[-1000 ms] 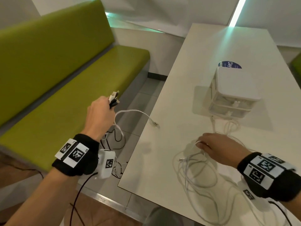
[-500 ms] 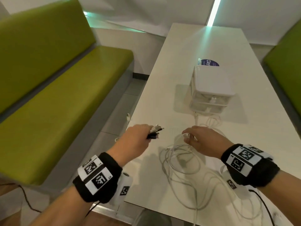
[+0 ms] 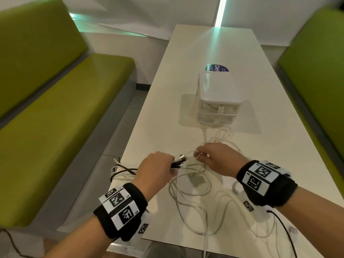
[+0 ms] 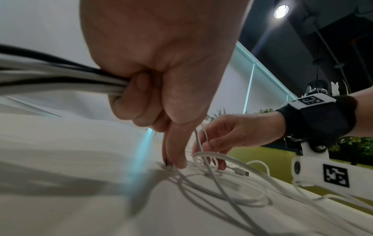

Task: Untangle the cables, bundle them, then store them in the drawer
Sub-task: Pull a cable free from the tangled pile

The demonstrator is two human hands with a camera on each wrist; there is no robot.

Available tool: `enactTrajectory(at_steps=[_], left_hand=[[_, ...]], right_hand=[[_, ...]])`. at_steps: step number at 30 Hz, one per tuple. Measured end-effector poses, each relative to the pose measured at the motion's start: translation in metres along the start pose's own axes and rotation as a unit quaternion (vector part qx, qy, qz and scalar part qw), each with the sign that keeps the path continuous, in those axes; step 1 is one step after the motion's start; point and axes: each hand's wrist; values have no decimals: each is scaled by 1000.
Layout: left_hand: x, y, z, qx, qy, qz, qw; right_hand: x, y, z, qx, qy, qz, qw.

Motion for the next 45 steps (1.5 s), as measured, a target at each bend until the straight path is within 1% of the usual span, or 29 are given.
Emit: enactTrajectory(at_steps=[3,5,6,8,9,11,12,13,14,15,16,18,20,21,22,24,26,28,31,33,34,35,36,38,40,41,42,43,45], left_hand=[[-3,1,0,9,4,-15,1000],[-2,0,-3,4,0,-8,1000],[1,-2,-7,-3,-2,-2,1000],[7,-8,-19,-35,-13,15,999],[12,-14,-26,-61,-20,27,998],[21,-27,-37,-122,-27,48,991],[25,-33,-41,-144,-26,50,988],[28,-38,-43,-158,-23,48,986],[30,-41,-44,-164,-22,44,985],[31,-42,-42,-164,-22,40,985],[30,-41,-40,-161,-20,35,986],[26,-36,-35,-149,-22,34,988],[21,-33,-32,-139,-28,46,989],[19,-34,-31,-135,-31,52,989],[17,-34,-29,-129,-33,58,989],[14,-38,-25,-107,-29,76,991],[11,-42,-20,-69,-20,98,993],[8,-44,-16,-26,-18,125,992],[5,-43,-11,23,-34,140,989],[6,-42,-9,29,-37,119,992],[8,-41,-8,20,-36,107,993],[10,-40,-7,2,-37,98,994],[12,-40,-6,-20,-45,92,995],[15,-42,-3,-68,-66,93,991],[12,-45,1,-115,-72,108,985],[9,-46,5,-135,-60,119,982],[6,-45,8,-144,-41,128,980],[2,-43,12,-138,-20,140,980],[-5,-36,22,-91,22,174,980]], right_hand=[[-2,-1,3,-2,-4,-4,1000],[-2,-3,3,1,0,4,1000],[-3,-5,3,-9,4,14,1000],[-5,-10,1,-56,22,12,998],[-4,-14,0,-80,33,-5,996],[0,-24,1,-95,53,-38,993],[5,-29,6,-94,57,-37,993],[11,-33,16,-97,46,-20,994],[17,-36,28,-99,16,10,995],[25,-37,43,-90,-31,35,995],[34,-37,60,-61,-83,47,994],[47,-27,89,38,-166,56,984],[54,-10,107,119,-204,77,969],[56,0,112,142,-207,92,963],[57,8,114,151,-205,102,962],[57,17,115,155,-181,103,966],[58,16,115,170,-117,72,976],[63,14,115,192,-51,41,979],[66,15,108,182,2,31,983],[60,14,101,163,42,4,986],[54,11,97,148,67,-26,986],[47,7,94,128,101,-79,983],[40,3,90,105,140,-145,974],[26,-6,79,44,200,-263,943],[15,-16,70,-14,235,-341,910],[12,-19,65,-35,249,-362,897],[9,-22,62,-50,264,-377,887],[7,-23,59,-61,279,-391,875],[2,-23,57,-76,311,-427,846]])
Point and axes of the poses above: each hand's wrist, its own z-axis away from the middle knuckle, its own y-axis out of the palm, x = y × z, and after that the axes turned 13 degrees about -x, right-handed
